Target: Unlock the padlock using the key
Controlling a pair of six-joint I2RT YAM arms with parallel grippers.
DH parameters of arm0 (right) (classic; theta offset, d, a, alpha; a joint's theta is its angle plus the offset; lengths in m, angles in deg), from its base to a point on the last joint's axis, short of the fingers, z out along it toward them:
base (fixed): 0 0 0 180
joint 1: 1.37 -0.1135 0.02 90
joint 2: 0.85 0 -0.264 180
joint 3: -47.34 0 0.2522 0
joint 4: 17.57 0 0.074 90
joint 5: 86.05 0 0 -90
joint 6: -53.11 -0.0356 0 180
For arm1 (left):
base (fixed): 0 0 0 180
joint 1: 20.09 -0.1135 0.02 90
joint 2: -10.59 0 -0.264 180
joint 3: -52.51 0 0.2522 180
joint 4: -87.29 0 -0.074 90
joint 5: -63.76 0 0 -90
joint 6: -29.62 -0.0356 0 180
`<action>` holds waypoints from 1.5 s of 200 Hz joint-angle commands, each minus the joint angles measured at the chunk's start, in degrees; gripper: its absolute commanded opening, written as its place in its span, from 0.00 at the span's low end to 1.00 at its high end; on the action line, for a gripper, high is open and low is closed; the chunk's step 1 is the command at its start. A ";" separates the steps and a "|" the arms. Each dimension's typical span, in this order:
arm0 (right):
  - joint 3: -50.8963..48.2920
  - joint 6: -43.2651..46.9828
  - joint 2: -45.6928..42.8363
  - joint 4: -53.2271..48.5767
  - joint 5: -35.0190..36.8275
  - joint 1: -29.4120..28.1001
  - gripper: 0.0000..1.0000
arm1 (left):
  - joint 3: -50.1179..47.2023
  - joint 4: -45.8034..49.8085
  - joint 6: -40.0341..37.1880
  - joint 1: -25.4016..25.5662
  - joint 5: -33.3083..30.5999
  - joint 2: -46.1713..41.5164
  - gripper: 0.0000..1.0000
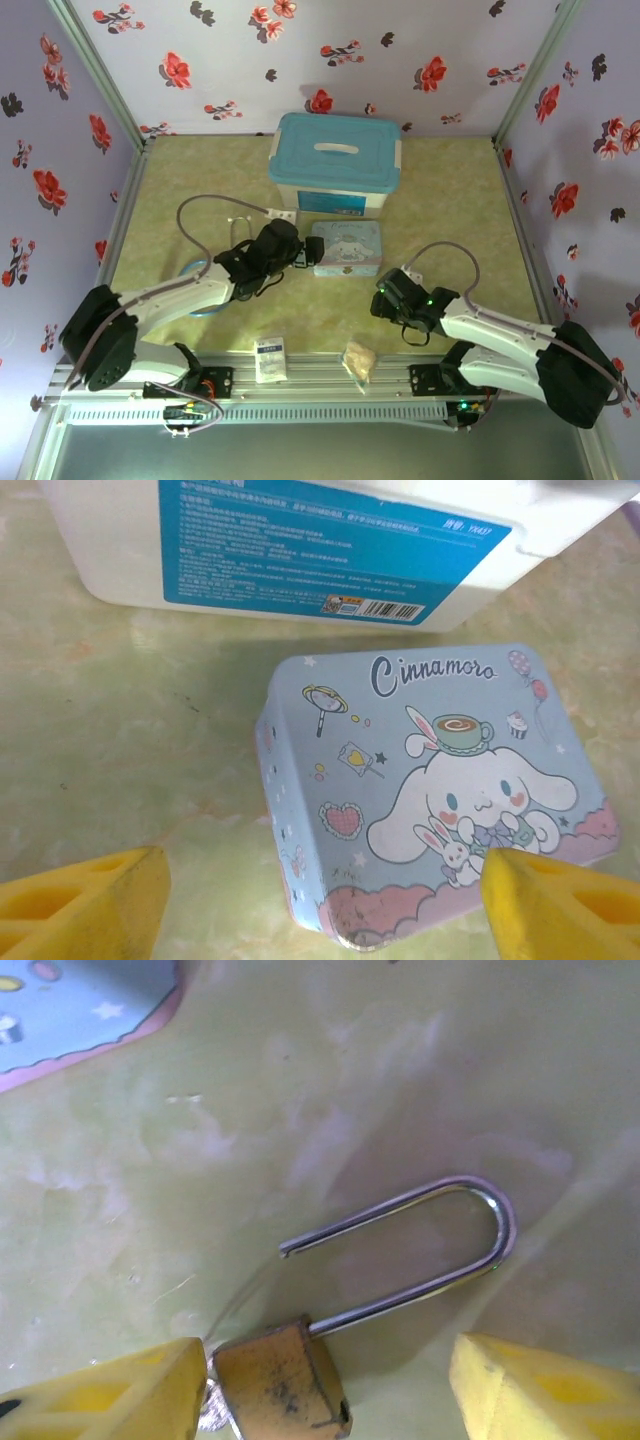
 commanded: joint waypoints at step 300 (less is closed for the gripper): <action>20.61 28.73 13.16 -11.05 8.81 1.21 0.63 | -9.63 11.41 -12.99 -10.72 -14.72 -19.21 1.00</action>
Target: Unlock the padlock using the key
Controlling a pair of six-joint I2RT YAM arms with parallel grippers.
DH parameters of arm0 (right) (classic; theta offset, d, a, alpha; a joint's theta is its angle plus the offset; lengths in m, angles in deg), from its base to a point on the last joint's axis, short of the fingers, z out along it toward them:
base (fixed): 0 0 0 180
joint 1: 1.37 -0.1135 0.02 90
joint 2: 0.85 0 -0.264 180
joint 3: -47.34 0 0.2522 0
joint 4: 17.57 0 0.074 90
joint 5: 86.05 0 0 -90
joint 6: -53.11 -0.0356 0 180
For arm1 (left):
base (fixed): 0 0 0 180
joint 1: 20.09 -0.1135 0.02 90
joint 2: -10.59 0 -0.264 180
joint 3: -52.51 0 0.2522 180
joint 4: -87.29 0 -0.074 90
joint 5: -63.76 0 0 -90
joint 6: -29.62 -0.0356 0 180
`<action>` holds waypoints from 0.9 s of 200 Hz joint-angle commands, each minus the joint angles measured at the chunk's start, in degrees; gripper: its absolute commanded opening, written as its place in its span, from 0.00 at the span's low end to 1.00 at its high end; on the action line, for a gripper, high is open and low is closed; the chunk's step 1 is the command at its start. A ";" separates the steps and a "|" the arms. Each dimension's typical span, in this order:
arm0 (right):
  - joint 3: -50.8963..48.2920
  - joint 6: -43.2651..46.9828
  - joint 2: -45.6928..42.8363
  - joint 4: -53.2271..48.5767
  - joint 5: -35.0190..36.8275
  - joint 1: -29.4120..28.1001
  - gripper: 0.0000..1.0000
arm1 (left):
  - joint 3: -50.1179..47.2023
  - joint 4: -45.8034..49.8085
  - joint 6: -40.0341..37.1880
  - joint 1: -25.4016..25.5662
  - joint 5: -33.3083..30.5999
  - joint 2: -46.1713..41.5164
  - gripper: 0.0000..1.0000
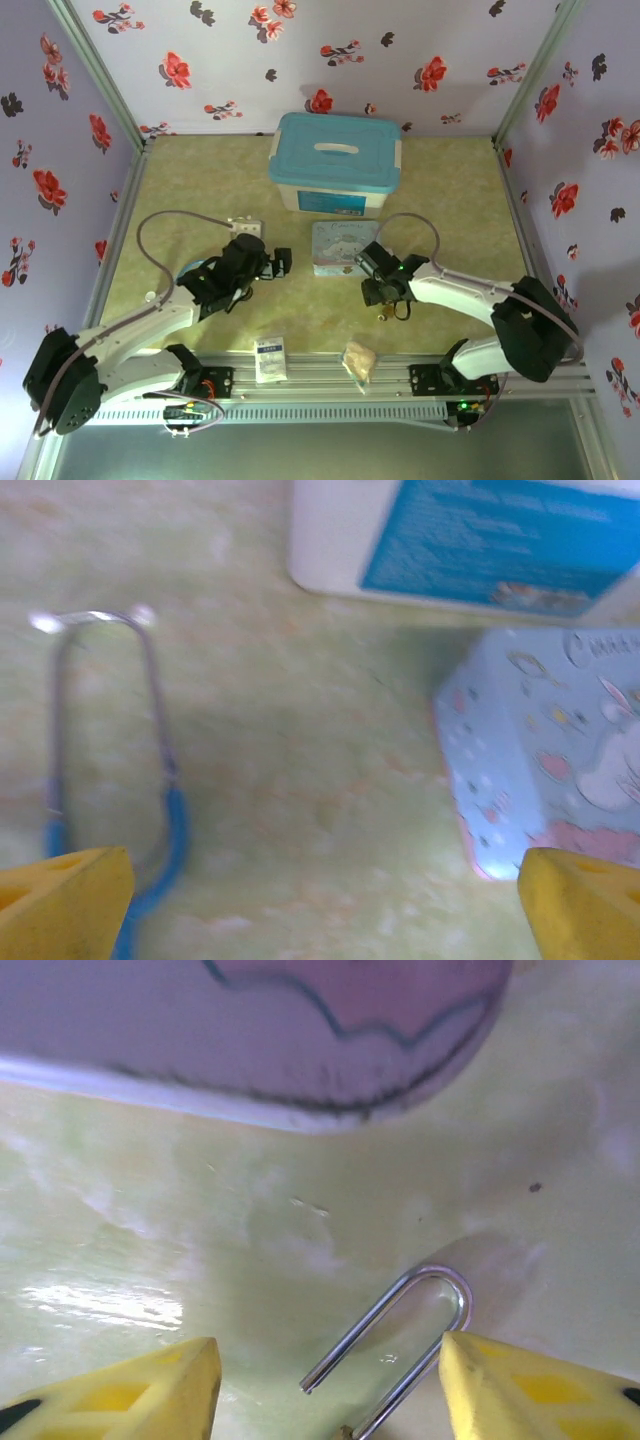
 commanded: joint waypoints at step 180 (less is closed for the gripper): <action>-24.16 24.73 -4.51 75.85 13.57 38.93 0.99 | -16.48 -52.08 -24.35 -42.80 5.27 15.38 1.00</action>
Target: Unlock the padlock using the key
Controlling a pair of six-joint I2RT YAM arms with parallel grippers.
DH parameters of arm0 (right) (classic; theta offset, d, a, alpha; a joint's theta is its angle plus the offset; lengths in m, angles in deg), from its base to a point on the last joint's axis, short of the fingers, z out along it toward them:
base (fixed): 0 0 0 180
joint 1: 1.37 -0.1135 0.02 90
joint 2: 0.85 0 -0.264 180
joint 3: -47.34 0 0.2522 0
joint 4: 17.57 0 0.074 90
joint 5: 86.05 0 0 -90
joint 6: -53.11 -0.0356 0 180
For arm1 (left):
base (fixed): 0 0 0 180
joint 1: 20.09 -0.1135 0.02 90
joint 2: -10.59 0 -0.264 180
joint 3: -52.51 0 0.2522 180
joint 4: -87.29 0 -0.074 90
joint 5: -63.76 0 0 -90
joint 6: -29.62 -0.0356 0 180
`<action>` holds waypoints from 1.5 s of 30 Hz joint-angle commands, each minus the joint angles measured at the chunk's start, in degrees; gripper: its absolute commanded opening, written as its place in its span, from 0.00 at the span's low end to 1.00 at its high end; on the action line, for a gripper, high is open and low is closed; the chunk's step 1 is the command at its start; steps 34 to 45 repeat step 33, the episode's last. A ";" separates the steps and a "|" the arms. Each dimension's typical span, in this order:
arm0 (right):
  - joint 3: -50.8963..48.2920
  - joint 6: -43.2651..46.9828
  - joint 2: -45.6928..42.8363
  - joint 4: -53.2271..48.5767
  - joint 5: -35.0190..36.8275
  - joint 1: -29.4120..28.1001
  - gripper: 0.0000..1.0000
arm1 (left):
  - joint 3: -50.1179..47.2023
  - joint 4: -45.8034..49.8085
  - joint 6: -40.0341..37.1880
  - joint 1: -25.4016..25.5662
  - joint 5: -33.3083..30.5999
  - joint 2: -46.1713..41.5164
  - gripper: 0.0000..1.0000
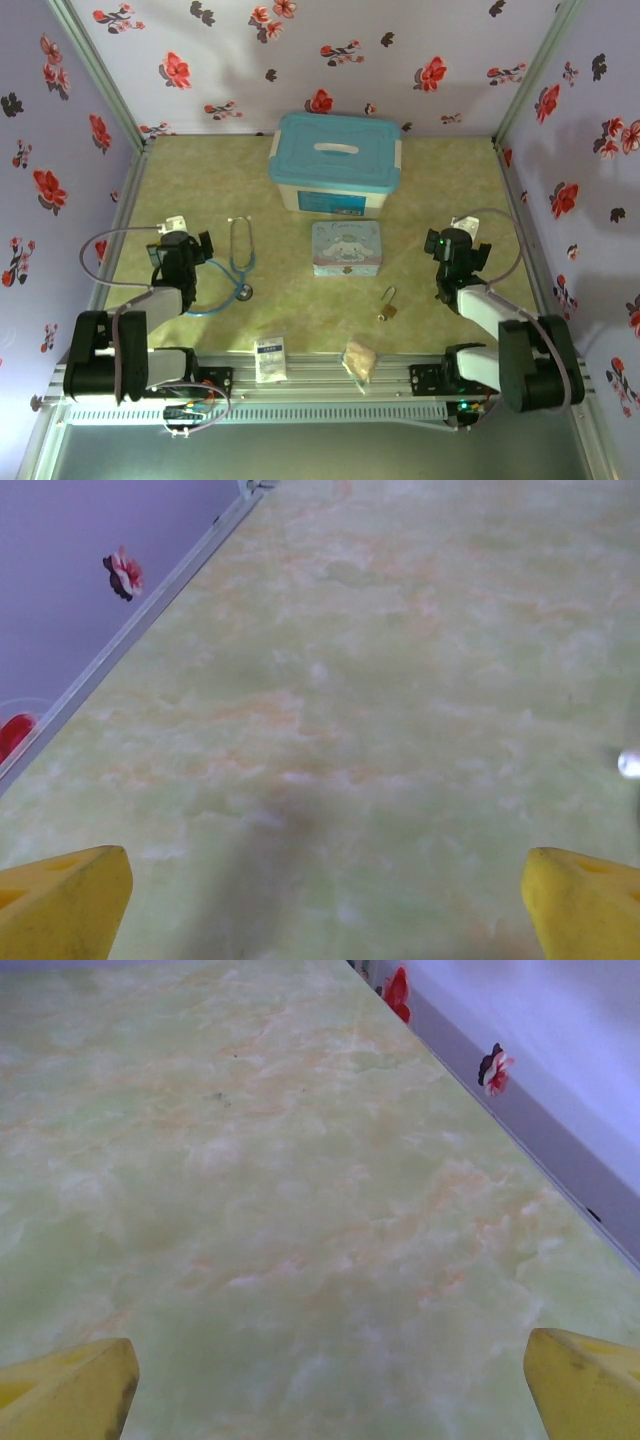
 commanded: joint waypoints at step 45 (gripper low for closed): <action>3.65 1.79 18.67 23.31 -15.63 5.84 0.99 | 3.05 -20.50 -3.69 -3.06 10.10 15.60 1.00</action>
